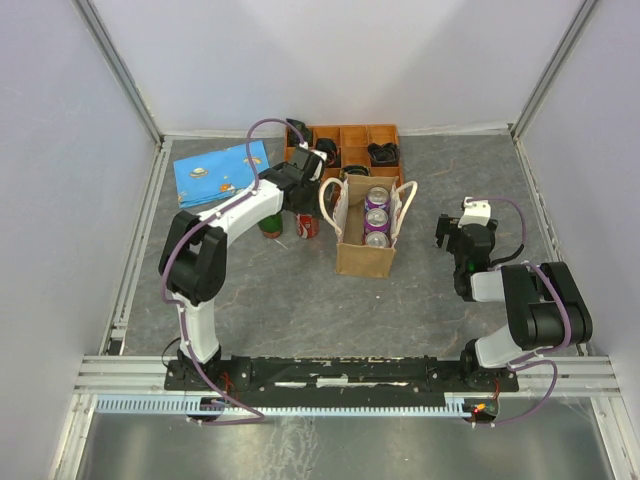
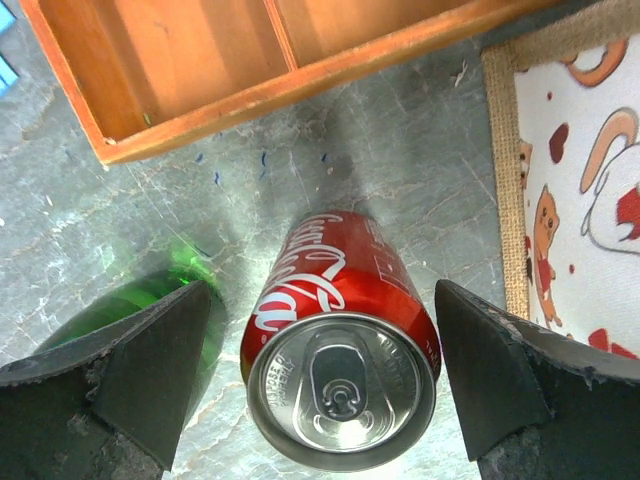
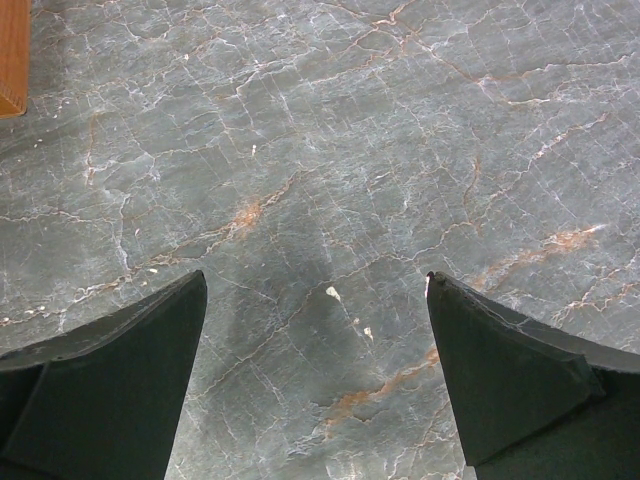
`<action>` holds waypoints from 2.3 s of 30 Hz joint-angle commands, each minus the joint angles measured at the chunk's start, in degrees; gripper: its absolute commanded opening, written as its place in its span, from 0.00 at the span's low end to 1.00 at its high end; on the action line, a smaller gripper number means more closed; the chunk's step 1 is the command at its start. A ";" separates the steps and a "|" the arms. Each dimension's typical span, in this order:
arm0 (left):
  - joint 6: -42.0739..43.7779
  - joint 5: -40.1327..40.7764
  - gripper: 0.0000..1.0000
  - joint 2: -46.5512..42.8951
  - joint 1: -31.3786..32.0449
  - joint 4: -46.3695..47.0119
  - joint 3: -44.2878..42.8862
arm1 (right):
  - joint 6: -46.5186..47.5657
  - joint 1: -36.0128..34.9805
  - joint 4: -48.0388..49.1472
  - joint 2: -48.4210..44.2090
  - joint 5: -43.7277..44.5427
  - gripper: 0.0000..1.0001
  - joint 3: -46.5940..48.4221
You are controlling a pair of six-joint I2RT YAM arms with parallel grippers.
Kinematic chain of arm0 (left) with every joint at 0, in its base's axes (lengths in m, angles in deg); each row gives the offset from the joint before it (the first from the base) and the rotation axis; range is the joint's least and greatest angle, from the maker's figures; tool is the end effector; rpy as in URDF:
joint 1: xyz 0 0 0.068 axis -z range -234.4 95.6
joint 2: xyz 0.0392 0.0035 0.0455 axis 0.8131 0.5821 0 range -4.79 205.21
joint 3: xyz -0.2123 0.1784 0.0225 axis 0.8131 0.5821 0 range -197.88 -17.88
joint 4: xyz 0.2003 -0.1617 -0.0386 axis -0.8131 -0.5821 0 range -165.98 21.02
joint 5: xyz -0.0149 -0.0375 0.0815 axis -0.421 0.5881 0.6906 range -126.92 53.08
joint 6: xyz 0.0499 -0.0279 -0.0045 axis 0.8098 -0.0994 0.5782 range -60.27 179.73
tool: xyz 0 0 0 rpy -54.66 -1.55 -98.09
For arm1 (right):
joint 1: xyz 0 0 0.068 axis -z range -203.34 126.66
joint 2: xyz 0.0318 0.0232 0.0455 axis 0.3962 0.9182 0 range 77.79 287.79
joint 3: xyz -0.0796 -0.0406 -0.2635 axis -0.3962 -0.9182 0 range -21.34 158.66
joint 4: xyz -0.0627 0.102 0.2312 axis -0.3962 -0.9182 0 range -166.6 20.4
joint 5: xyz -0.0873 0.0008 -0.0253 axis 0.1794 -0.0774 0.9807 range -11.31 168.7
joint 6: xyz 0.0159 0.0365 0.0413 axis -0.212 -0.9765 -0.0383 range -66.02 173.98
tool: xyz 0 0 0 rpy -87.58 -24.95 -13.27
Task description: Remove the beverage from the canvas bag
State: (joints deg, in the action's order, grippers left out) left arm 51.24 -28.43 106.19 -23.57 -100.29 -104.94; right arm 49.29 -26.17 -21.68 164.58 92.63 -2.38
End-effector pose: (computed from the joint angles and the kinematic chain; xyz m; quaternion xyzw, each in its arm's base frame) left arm 0.3712 -0.2147 0.2274 0.1627 0.9379 -0.0338 0.3045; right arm 0.2593 0.0031 0.1409 0.0828 0.8114 -0.0617 0.5753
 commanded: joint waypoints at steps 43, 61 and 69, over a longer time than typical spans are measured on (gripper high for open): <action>-2.42 3.04 0.99 -1.72 19.58 -2.12 -16.81 | -0.22 0.24 1.69 -0.69 -0.57 0.99 1.61; -16.14 8.29 0.99 -2.17 24.99 -0.73 -8.14 | -0.19 0.20 1.65 -0.67 -0.57 0.99 1.56; -18.53 8.17 0.99 -1.84 25.49 -0.51 -7.00 | -0.12 0.20 1.65 -0.71 -0.57 0.99 1.61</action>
State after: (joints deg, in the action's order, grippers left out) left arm 36.34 -21.04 106.06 1.23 -102.67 -112.53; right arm 49.29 -26.17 -21.68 164.58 92.61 -2.38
